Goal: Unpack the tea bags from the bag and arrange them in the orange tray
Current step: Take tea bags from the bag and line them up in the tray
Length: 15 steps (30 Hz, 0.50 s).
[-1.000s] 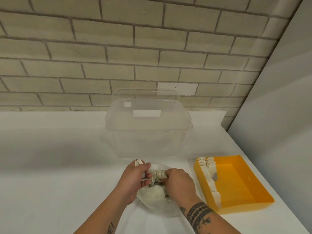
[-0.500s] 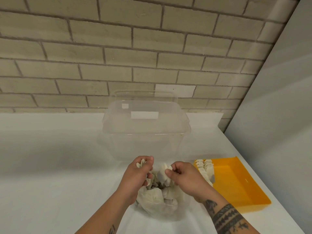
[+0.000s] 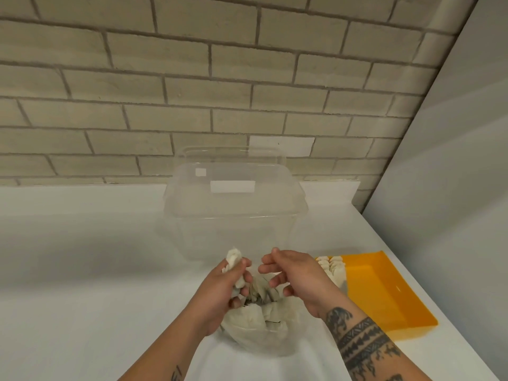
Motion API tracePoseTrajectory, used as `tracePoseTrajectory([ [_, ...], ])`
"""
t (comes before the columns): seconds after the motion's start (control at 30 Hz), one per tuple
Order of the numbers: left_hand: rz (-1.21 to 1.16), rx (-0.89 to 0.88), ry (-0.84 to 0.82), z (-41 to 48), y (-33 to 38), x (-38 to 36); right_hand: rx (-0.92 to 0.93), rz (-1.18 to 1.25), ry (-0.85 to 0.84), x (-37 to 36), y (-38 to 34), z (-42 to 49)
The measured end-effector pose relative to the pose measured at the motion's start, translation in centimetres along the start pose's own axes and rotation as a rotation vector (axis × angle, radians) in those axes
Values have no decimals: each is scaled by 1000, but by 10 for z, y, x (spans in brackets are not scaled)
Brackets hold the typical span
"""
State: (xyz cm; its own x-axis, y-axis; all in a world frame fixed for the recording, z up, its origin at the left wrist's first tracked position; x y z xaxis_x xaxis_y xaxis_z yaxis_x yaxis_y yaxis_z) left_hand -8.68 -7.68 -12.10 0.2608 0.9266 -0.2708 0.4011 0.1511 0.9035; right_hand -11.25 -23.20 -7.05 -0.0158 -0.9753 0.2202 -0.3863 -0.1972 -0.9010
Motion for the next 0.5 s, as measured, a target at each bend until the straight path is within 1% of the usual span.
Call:
tracePoseTrajectory([
  [0.03, -29, 10, 25, 0, -2, 4, 28, -107, 27, 3, 5, 2],
  [0.07, -45, 12, 38, 0, -3, 6, 67, -275, 39, 4, 10, 4],
  [0.17, -73, 11, 75, -1, -8, 10, 148, -826, -32, -10, 33, 13],
  [0.23, -79, 16, 89, -1, -10, 11, 185, -1056, -41, -19, 52, 21],
  [0.3, -72, 20, 87, -3, -11, 9, 228, -1143, 2, -22, 65, 27],
  [0.37, -66, 17, 84, -4, -12, 8, 259, -1143, 43, -21, 70, 28],
  [0.5, -61, 10, 94, -6, -12, 11, 316, -1158, -20, -26, 68, 22],
])
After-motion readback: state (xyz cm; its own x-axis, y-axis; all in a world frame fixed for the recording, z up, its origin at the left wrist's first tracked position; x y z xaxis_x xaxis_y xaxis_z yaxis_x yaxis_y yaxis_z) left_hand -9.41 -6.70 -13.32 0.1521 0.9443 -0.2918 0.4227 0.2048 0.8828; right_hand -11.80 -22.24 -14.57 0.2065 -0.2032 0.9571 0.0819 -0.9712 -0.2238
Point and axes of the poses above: each hand's wrist, its own z-axis towards the middle knuckle, its own x-axis out of the back of the hand, y = z × x, the point moved 8 cm from there along z, towards the middle knuckle, and after that the axes turned 2 degrees about -z, right-handed, at the moved point
